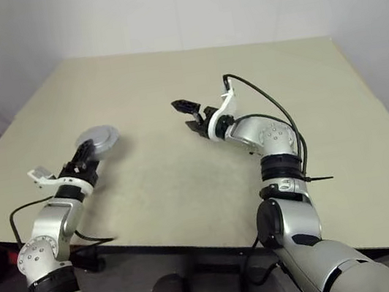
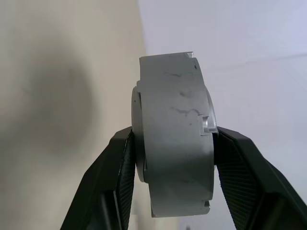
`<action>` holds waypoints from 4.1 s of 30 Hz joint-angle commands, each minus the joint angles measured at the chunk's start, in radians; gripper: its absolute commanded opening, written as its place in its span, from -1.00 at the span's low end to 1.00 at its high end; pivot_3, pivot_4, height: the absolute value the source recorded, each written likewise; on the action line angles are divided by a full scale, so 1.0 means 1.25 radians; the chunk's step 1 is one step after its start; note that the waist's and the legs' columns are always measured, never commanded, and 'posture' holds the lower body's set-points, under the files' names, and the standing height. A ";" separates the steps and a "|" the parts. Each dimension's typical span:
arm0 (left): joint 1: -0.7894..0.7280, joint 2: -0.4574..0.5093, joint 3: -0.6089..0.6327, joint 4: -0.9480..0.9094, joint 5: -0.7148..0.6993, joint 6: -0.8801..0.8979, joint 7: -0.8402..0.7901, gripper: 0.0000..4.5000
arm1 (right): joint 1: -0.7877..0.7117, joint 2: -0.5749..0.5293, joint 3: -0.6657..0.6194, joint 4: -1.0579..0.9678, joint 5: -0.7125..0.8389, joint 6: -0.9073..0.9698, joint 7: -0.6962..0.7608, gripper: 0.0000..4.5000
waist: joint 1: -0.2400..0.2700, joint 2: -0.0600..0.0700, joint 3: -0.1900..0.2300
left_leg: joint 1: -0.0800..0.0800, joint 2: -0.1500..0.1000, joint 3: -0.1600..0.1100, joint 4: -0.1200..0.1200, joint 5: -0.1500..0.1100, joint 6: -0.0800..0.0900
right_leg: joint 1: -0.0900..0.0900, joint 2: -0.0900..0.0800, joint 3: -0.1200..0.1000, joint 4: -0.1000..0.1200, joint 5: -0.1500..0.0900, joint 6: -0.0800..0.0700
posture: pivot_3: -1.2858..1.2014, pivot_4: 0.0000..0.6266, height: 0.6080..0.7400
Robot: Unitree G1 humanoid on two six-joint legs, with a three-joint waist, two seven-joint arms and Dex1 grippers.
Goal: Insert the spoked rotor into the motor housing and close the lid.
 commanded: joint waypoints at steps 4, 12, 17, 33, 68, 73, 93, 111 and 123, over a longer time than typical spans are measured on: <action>-0.016 0.011 0.025 -0.004 0.018 -0.036 0.025 -0.05 | -0.022 -0.002 -0.001 -0.005 0.000 -0.001 0.006 0.98 | 0.000 -0.001 0.000 | 0.000 0.000 0.000 0.000 0.000 0.000 | 0.000 0.000 0.000 0.000 0.000 0.000 | 0.03 -1.00 1.00; -0.028 0.011 0.042 0.038 0.044 -0.061 0.061 -0.05 | -0.024 -0.003 -0.001 -0.001 -0.013 -0.002 0.009 0.98 | 0.000 -0.004 -0.002 | 0.001 0.000 0.000 0.000 0.000 0.000 | 0.000 0.000 0.000 0.000 0.000 0.000 | 0.03 -1.00 1.00; -0.026 0.007 0.049 0.041 0.047 -0.060 0.071 -0.05 | -0.023 -0.003 -0.002 -0.002 -0.016 -0.002 0.010 0.98 | 0.000 -0.005 -0.002 | 0.003 0.000 0.000 0.000 0.000 0.000 | 0.001 0.000 0.000 0.000 0.000 0.000 | 0.03 -1.00 1.00; 0.029 -0.036 0.051 -0.008 0.050 -0.069 0.109 0.95 | -0.027 -0.010 0.000 0.015 -0.035 -0.004 0.019 1.00 | -0.001 -0.005 -0.003 | 0.007 0.000 0.000 0.000 0.000 0.000 | 0.005 0.000 0.000 0.000 0.000 0.000 | 0.03 -1.00 1.00; 0.081 0.015 -0.217 -0.230 -0.212 0.138 0.363 0.95 | -0.003 -0.050 0.095 0.064 -0.218 -0.107 0.167 1.00 | -0.001 -0.004 -0.005 | 0.011 0.001 0.000 0.001 0.001 -0.001 | 0.012 0.000 0.000 -0.001 0.000 0.000 | 0.03 -1.00 1.00; 0.030 0.186 -0.314 -0.261 0.081 0.140 0.091 0.95 | 0.038 -0.132 0.216 0.028 -0.344 -0.259 0.332 1.00 | 0.002 -0.004 -0.006 | 0.011 0.000 0.000 0.001 0.001 -0.002 | 0.013 0.000 -0.001 -0.001 -0.003 0.005 | 0.03 -1.00 1.00; -0.087 0.303 -0.525 -0.148 0.662 -0.043 -0.515 0.95 | 0.259 -0.514 0.512 -0.134 -0.538 -0.568 1.115 1.00 | -0.002 -0.003 -0.006 | 0.011 0.000 0.001 0.001 0.004 0.007 | 0.012 -0.002 -0.003 -0.001 -0.001 -0.008 | 0.03 -1.00 1.00; -0.088 0.258 -0.528 -0.107 0.734 -0.034 -0.658 0.95 | 0.241 -0.467 0.493 -0.095 -0.557 -0.595 1.042 1.00 | 0.000 -0.003 -0.006 | 0.011 0.001 0.001 0.001 0.008 0.010 | 0.013 -0.002 -0.004 0.000 0.000 -0.011 | 0.03 -1.00 1.00; -0.057 0.236 -0.519 -0.155 0.745 0.001 -0.646 0.95 | 0.240 -0.436 0.480 -0.094 -0.557 -0.606 0.999 1.00 | 0.000 -0.002 -0.006 | 0.011 0.001 0.001 0.001 0.008 0.010 | 0.013 -0.002 -0.004 0.000 0.000 -0.011 | 0.03 -1.00 1.00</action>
